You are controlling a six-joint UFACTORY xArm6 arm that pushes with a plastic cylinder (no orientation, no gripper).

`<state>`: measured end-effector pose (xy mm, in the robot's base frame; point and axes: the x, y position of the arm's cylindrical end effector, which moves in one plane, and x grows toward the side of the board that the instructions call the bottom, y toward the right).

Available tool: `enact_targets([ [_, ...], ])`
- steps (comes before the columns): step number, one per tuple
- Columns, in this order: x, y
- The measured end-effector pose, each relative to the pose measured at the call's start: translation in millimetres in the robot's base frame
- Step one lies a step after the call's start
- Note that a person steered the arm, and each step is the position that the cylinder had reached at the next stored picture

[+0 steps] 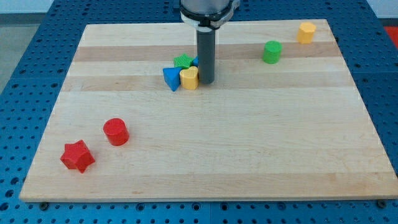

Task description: Place the yellow heart diagonal to the red circle

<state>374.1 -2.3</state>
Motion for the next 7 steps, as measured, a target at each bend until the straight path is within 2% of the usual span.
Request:
enact_targets([
  [1,-20.1,0.0],
  [4,8.1,-14.3],
  [6,-9.5,-18.6],
  [7,-2.1,-33.4],
])
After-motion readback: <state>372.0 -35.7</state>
